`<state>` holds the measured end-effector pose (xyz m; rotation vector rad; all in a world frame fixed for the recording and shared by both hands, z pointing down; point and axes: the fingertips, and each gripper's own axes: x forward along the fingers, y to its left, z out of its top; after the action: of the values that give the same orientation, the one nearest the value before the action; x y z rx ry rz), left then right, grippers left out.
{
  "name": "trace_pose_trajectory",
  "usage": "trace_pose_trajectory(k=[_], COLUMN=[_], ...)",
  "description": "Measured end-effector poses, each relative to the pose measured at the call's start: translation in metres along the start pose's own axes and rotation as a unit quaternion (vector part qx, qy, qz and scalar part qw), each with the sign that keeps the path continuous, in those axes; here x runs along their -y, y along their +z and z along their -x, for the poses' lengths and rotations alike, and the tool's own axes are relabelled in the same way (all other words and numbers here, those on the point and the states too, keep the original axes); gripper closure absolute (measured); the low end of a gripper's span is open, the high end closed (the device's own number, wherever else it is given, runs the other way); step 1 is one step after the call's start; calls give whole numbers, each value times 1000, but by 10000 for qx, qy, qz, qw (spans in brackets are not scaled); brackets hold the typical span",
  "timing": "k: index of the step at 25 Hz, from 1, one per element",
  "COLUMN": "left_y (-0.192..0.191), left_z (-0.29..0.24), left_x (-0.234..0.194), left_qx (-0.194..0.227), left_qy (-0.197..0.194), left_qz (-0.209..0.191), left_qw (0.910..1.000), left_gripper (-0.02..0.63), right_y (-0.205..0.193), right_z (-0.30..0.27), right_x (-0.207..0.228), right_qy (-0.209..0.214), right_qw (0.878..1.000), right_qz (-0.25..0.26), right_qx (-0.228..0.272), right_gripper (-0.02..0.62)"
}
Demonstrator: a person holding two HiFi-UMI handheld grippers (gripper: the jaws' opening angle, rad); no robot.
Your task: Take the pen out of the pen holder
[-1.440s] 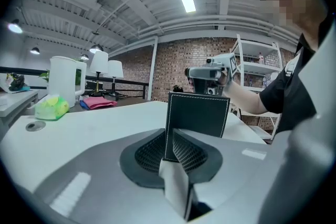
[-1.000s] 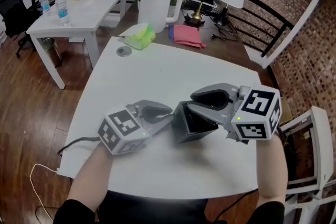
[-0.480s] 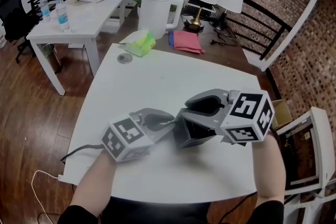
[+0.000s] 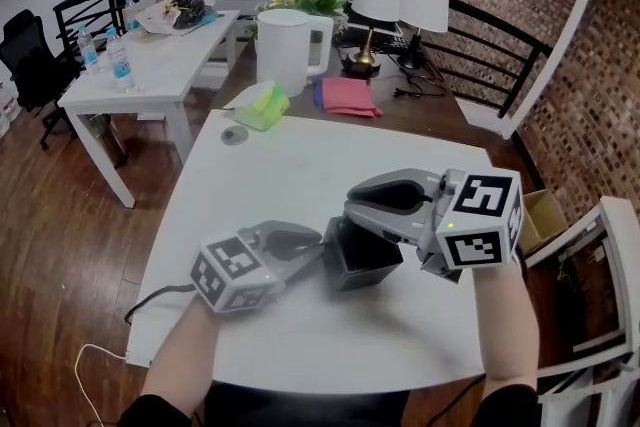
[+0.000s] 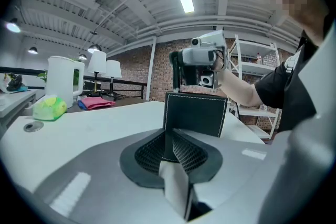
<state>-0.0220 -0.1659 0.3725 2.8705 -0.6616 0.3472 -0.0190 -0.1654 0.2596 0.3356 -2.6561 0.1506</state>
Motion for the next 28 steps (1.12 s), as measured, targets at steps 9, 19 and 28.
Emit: trace_pose_trajectory(k=[9, 19, 28], left_y=[-2, 4, 3], left_z=[2, 6, 5], left_x=[-1, -5, -4], left_qx=[20, 119, 168], left_qy=[15, 149, 187], left_qz=[64, 64, 97], left_qw=[10000, 9998, 9996], left_gripper=[560, 560, 560], right_y=[54, -56, -144], right_z=[124, 165, 98], right_x=[-2, 19, 64], right_qy=[-461, 196, -186], right_qw=[9785, 9472, 9179], right_qz=[-302, -2576, -3846], right_qx=[1986, 1900, 959], right_gripper=[531, 531, 528])
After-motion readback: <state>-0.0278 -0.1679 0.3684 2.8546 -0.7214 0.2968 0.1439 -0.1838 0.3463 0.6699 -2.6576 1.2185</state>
